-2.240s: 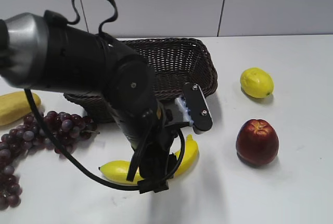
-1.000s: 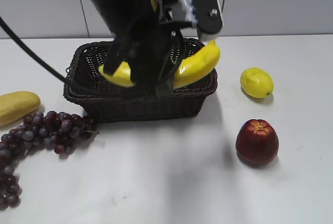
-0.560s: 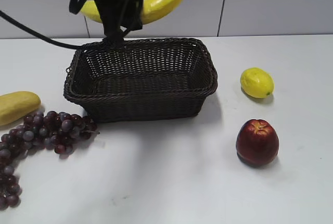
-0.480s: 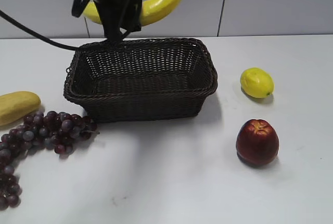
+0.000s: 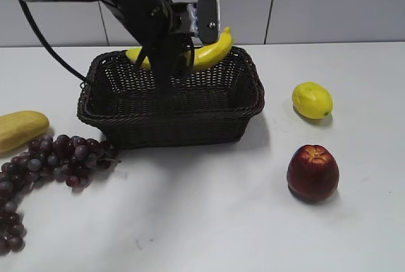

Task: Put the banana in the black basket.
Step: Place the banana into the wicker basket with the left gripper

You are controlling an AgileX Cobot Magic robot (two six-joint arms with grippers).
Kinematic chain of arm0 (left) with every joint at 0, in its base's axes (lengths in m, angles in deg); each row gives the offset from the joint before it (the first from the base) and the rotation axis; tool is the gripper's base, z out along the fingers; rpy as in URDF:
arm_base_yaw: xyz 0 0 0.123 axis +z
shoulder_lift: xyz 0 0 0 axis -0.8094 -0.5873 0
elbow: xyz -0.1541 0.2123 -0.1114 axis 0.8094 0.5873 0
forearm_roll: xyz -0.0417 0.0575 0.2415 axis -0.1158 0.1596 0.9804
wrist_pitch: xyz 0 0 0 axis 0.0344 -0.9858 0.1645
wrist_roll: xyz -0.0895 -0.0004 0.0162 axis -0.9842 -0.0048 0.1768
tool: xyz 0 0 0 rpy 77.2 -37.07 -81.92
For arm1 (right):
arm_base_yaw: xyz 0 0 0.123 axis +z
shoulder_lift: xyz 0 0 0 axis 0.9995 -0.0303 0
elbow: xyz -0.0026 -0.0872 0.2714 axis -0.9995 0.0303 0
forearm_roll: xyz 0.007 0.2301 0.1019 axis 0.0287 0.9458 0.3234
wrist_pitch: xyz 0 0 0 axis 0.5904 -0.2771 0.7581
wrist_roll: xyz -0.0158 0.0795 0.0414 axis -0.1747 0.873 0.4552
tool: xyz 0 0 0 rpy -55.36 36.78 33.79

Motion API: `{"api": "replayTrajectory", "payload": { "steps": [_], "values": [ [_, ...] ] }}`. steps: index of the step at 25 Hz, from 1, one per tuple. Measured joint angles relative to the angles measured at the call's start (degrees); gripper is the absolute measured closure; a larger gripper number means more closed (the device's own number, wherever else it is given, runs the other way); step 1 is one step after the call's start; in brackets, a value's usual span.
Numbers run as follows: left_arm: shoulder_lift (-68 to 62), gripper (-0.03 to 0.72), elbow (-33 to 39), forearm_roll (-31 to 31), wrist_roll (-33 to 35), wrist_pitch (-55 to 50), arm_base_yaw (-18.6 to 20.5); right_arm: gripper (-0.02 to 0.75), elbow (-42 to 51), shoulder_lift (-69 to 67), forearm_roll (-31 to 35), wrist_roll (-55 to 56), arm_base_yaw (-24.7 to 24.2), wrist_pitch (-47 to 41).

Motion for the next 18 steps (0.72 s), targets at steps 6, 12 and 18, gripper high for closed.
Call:
{"api": "replayTrajectory", "payload": {
  "steps": [6,12,18],
  "values": [
    [-0.3,0.285,0.0,-0.4,0.0,-0.5,0.0,0.437,0.0,0.0,0.0,0.0,0.0,0.0],
    [-0.3,0.044,0.0,-2.4,-0.9,-1.2,0.0,0.437,0.0,0.0,0.0,0.0,0.0,0.0],
    [1.4,0.058,0.0,-2.8,-3.2,-4.0,0.0,0.437,0.0,0.0,0.0,0.0,0.0,0.0]
  ]
}}
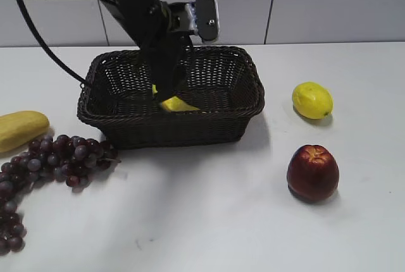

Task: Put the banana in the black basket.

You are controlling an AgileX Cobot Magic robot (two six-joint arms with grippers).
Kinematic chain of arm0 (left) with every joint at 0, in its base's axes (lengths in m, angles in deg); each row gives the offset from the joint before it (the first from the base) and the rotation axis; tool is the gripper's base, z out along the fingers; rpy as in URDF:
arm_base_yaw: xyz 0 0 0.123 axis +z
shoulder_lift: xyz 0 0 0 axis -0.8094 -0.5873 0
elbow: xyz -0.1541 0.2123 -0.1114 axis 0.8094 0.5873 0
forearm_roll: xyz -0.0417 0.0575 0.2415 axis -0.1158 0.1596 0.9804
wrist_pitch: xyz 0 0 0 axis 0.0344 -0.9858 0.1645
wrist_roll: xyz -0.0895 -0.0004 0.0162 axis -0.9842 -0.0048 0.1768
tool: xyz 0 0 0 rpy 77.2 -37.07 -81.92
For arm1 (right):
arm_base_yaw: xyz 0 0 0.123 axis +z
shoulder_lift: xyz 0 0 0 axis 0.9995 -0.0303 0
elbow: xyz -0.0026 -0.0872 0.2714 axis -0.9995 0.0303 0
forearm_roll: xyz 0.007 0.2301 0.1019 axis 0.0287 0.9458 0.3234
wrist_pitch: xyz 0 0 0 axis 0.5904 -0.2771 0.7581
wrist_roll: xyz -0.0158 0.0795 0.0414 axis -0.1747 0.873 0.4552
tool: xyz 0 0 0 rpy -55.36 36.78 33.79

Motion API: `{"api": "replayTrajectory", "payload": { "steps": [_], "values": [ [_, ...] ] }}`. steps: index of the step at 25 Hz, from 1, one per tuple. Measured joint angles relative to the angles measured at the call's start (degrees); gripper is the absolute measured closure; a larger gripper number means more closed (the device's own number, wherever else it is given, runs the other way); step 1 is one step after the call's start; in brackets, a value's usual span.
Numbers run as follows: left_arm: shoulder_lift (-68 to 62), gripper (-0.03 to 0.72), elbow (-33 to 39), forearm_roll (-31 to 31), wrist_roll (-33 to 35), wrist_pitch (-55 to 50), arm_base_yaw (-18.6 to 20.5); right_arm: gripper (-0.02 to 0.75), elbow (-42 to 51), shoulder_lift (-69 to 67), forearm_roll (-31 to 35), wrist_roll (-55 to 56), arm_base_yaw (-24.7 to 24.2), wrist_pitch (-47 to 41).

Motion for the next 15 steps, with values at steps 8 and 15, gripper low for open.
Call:
{"api": "replayTrajectory", "payload": {
  "steps": [8,15],
  "values": [
    [6.8,0.088,-0.1,4.0,-25.6,-3.6,4.8,0.437,0.0,0.0,0.0,0.0,0.0,-0.1],
    [8.8,0.105,0.0,8.4,-46.5,-16.6,17.1,0.437,0.0,0.0,0.0,0.0,0.0,-0.1]
  ]
}}
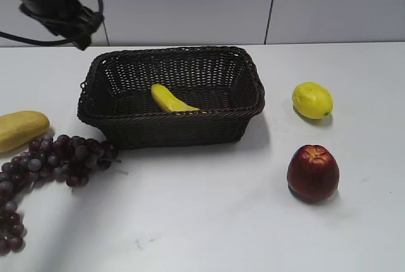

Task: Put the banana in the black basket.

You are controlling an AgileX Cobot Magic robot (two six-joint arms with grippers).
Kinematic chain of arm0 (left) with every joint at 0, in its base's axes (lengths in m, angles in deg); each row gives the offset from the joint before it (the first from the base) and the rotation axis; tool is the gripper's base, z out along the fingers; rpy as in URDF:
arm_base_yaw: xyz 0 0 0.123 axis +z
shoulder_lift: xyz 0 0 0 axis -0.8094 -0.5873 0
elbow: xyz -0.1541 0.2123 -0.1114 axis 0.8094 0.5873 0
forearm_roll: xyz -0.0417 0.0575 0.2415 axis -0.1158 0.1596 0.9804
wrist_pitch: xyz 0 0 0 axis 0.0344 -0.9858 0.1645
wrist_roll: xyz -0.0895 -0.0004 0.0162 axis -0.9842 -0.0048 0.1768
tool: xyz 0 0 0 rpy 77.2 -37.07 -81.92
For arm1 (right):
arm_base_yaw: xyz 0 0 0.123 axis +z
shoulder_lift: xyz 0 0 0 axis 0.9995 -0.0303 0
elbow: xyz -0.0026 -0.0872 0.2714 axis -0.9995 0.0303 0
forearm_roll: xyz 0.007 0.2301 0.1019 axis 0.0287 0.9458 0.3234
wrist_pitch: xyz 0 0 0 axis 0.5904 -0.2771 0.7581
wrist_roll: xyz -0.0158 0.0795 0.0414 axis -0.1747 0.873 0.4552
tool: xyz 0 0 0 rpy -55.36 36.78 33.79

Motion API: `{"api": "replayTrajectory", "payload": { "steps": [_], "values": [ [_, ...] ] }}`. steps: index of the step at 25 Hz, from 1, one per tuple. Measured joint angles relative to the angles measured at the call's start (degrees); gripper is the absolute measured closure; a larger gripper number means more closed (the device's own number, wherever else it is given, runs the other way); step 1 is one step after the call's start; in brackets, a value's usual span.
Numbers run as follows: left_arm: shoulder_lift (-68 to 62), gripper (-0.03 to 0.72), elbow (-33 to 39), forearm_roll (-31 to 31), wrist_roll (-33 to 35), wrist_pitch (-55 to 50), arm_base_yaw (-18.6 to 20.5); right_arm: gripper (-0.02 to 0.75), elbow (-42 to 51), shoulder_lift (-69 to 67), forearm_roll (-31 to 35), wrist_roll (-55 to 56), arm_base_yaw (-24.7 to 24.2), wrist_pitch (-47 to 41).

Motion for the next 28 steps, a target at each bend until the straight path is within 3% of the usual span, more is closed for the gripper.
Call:
{"api": "replayTrajectory", "payload": {
  "steps": [4,10,18,28],
  "values": [
    [0.4,0.105,0.0,-0.7,-8.3,-6.4,7.1,0.437,0.0,0.0,0.0,0.0,0.0,0.0],
    [0.4,0.108,0.0,-5.0,-9.8,-12.1,14.8,0.437,0.0,0.0,0.0,0.0,0.0,0.0],
    [7.1,0.116,7.2,-8.5,-8.7,-12.2,17.2,0.437,0.0,0.0,0.0,0.0,0.0,0.0],
    [34.9,0.125,31.0,-8.8,-7.3,-3.0,17.2,0.437,0.0,0.0,0.0,0.0,0.0,0.0]
  ]
}}
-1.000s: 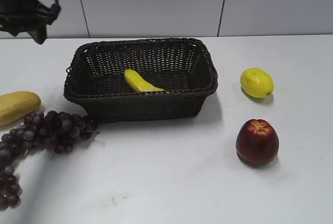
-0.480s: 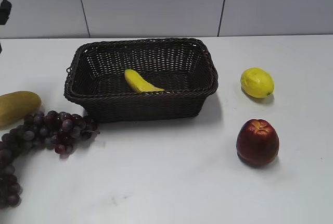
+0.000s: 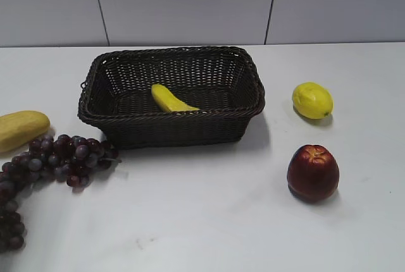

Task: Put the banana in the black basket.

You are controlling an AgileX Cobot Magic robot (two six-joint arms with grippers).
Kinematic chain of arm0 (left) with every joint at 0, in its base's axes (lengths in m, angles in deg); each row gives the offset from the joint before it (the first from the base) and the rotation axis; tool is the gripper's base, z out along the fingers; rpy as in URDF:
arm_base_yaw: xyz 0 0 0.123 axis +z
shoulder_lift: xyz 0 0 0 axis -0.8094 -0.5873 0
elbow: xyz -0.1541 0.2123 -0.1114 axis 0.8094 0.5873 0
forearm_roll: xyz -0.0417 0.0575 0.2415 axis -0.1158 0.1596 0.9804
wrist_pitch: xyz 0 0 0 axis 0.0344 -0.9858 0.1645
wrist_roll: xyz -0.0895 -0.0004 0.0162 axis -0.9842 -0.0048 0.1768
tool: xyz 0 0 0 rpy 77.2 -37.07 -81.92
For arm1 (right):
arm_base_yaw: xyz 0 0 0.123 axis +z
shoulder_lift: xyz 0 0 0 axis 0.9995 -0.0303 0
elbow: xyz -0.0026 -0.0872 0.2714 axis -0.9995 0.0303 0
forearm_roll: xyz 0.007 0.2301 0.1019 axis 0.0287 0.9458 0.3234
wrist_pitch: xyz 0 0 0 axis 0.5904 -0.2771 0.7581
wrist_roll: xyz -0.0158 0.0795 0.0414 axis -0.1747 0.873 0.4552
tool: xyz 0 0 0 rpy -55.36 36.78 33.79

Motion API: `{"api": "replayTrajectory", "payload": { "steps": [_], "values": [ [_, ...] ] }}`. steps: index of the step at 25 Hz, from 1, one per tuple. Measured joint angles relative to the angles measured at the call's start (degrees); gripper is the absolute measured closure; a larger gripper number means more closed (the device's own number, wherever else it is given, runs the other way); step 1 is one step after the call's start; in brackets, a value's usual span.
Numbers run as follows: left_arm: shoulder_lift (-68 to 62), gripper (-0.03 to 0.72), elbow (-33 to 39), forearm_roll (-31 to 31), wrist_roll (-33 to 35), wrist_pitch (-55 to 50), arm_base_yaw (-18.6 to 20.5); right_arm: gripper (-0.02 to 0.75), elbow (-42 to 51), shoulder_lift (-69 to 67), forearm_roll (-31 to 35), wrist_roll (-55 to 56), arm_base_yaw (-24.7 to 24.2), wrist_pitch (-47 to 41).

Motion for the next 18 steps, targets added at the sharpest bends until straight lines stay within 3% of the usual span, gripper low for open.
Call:
{"api": "replayTrajectory", "payload": {
  "steps": [12,18],
  "values": [
    [29.1,0.126,23.6,0.0,1.4,5.8,0.0,0.437,0.0,0.0,0.0,0.0,0.0,0.0],
    [42.3,0.126,30.4,2.0,1.5,4.9,0.0,0.437,0.0,0.0,0.0,0.0,0.0,0.0]
  ]
}}
